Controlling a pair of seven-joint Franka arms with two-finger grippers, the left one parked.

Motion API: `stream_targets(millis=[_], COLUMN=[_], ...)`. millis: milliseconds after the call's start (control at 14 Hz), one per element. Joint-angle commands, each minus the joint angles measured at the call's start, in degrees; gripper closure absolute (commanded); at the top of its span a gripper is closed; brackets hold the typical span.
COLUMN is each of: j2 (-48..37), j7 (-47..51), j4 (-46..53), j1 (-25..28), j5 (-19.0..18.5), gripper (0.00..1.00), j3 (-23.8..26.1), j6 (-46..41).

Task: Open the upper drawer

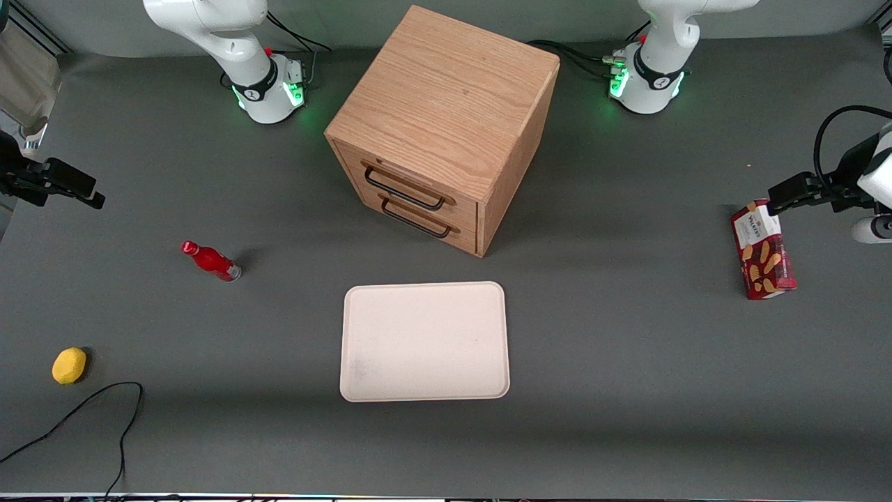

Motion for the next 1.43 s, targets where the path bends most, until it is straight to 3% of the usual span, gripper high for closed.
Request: stream_targets(millis=[0, 573, 1147, 1362], j2=[0.0, 1.4, 9.6, 10.9], j7=[-1.2, -1.0, -1.5, -10.2], j4=[0.4, 1.2, 8.0, 8.0], j1=[0.9, 1.8, 14.3, 18.1], j5=[0.5, 0.3, 0.7, 0.8], gripper=[0.0, 0.0, 0.0, 0.0], j3=[-0.9, -0.3, -0.3, 0.3], j6=[-0.4, -0.3, 2.4, 3.9])
